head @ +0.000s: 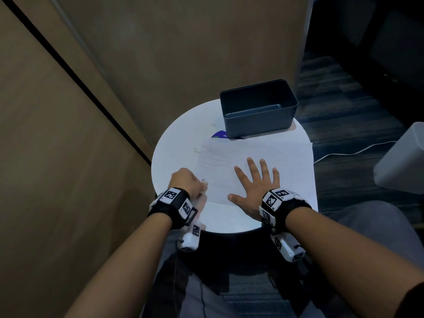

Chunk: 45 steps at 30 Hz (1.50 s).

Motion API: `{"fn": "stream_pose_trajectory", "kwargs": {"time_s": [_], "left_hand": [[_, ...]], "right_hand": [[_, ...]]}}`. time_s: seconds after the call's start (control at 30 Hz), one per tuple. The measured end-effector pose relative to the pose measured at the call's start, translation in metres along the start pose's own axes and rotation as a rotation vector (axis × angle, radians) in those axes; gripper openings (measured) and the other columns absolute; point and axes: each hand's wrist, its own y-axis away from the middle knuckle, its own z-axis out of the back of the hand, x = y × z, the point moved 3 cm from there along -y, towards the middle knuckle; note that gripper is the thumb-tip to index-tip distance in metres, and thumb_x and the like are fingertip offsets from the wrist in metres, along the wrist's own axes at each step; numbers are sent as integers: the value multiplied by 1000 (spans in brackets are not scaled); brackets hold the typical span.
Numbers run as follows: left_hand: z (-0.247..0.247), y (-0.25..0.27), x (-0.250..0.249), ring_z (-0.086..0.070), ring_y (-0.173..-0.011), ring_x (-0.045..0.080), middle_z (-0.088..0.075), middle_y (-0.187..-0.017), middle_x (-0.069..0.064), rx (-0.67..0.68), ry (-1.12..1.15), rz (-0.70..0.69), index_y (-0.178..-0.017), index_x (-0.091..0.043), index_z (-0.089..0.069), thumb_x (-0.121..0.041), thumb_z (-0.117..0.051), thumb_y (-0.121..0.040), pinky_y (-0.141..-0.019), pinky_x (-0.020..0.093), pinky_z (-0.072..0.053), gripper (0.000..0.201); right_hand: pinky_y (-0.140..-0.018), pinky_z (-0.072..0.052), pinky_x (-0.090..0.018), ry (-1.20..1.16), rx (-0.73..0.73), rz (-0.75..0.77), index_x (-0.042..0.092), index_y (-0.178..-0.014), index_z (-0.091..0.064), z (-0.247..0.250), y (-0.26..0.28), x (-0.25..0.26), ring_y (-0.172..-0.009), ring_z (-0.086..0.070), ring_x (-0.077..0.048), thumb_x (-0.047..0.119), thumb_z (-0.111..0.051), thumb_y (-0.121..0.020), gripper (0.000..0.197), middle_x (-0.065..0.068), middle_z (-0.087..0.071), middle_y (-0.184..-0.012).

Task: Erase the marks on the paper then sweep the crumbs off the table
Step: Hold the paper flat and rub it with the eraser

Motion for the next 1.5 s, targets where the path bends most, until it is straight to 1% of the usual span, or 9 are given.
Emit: {"fn": "stream_pose_trajectory", "kwargs": {"time_s": [0.2,0.33,0.47,0.67,0.83,1.03,1.23,1.43,1.5], "left_hand": [[35,-9,27,-66,-78,31,-72,-87,16,-116,-122,74,-82,-2,-72,-32,-69,-85,-62,30,-47,30],[8,3,-7,-68,-78,25,-73,-78,10,-38,20,-55,-73,-5,-72,-26,-71,-83,-67,28,-52,23],[-4,0,-5,-70,-74,27,-72,-77,12,-5,27,-10,-77,-1,-72,-30,-75,-82,-65,28,-53,30],[32,-9,5,-63,-75,33,-69,-87,16,-143,-209,6,-79,-2,-63,-24,-66,-86,-61,32,-47,24],[4,-5,-14,-69,-78,30,-72,-82,13,-10,-67,-47,-80,-2,-71,-25,-71,-82,-65,30,-54,23],[33,-15,16,-63,-79,33,-66,-89,14,-118,-258,20,-87,0,-64,-25,-66,-89,-64,33,-50,25],[2,-7,-15,-71,-74,27,-73,-76,11,14,-87,-87,-77,-3,-74,-24,-71,-82,-67,35,-60,21],[18,-6,9,-66,-89,35,-68,-96,15,-104,-320,-52,-91,-1,-65,-25,-60,-92,-69,34,-50,25],[29,-3,20,-64,-83,31,-70,-92,12,-99,-320,-50,-84,-6,-64,-25,-59,-93,-65,31,-46,21]], "right_hand": [[-114,17,-61,-3,-9,-1,44,-149,21,-2,2,-1,-143,35,-31,84,-14,-81,87,2,39,-155],[-114,17,-61,-13,0,2,44,-149,21,1,0,0,-143,36,-31,84,-15,-81,86,3,40,-155],[-114,16,-61,-15,1,-4,44,-149,20,-1,2,2,-144,35,-31,83,-16,-82,86,3,39,-155],[-114,16,-61,-11,-10,-5,44,-150,19,0,2,-1,-144,34,-31,84,-16,-81,86,3,39,-155],[-114,16,-61,-18,2,-2,44,-149,21,-1,-1,1,-143,35,-31,84,-15,-81,86,3,40,-155],[-114,17,-60,-18,-10,-1,44,-149,20,-1,1,-1,-143,35,-31,83,-17,-82,86,3,39,-156],[-114,16,-61,-13,4,2,43,-149,20,1,0,1,-144,34,-32,84,-16,-82,87,2,39,-155],[-114,18,-60,-15,4,9,44,-150,20,0,-2,-3,-143,35,-31,84,-17,-82,87,2,40,-155],[-114,19,-59,-17,7,28,45,-149,20,0,1,-2,-143,36,-30,84,-17,-81,87,3,40,-155]]}}
